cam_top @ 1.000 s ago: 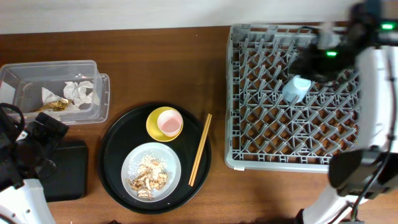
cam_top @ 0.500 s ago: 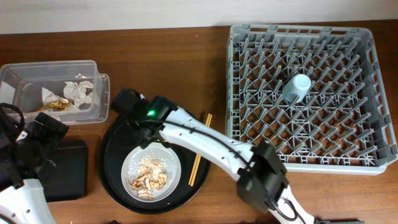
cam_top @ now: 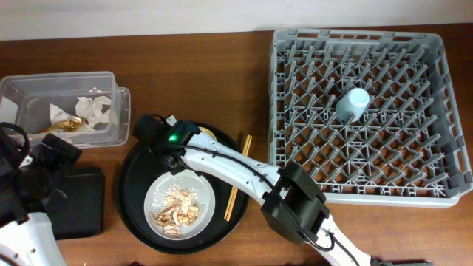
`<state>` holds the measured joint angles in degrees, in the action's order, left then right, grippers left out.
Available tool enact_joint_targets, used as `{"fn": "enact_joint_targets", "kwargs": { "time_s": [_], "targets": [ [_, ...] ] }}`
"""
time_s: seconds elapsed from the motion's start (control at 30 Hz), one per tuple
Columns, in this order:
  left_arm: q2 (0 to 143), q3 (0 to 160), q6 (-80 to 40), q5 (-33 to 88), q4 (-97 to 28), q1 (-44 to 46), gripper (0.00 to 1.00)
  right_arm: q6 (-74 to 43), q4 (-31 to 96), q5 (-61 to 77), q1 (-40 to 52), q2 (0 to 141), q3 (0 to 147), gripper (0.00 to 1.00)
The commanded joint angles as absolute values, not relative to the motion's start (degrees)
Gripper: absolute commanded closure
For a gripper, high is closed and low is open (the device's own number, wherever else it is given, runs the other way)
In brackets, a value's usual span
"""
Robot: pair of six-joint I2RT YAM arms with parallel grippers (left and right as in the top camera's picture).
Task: Sort waste into correct bins and load items into the dishwasher rack
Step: 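Return the right gripper to the yellow bowl and grasp the pink cup, then place the pink cup upside down in the rack beside the blue cup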
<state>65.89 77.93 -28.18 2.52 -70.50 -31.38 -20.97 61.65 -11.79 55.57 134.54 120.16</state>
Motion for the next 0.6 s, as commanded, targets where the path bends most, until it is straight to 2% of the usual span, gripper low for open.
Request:
{"fn": "enact_joint_targets", "kwargs": {
  "time_s": [0.0,0.17,0.27,0.37,0.4,0.5,0.57],
  "targets": [
    [65.8,78.1,-28.7,2.1,-70.4,-31.7,0.01,-21.5,62.1,-12.9,55.4,134.9,121.3,0.94],
    [65.8,78.1,-28.7,2.1,-70.4,-31.7,0.01,-21.6,70.4,-12.7,53.0,132.2,133.9,0.96],
    [65.8,78.1,-28.7,2.1,-70.4,-31.7,0.01,-23.2,82.1,-9.8,47.3,131.2,149.5,0.96],
    [65.8,78.0,-28.7,2.1,-70.4,-31.7,0.01,-23.2,97.0,6.3,32.3,131.2,168.4,0.96],
    [65.8,78.0,-28.7,2.1,-70.4,-31.7,0.01,-18.7,97.3,16.1,26.4,130.8,169.8,0.96],
    [65.8,78.1,-28.7,2.1,-70.4,-31.7,0.01,-17.2,97.3,36.0,12.2,130.5,169.4,0.96],
    [65.8,78.0,-28.7,2.1,-70.4,-31.7,0.01,-15.5,97.3,42.3,6.4,130.3,168.1,0.96]
  ]
}}
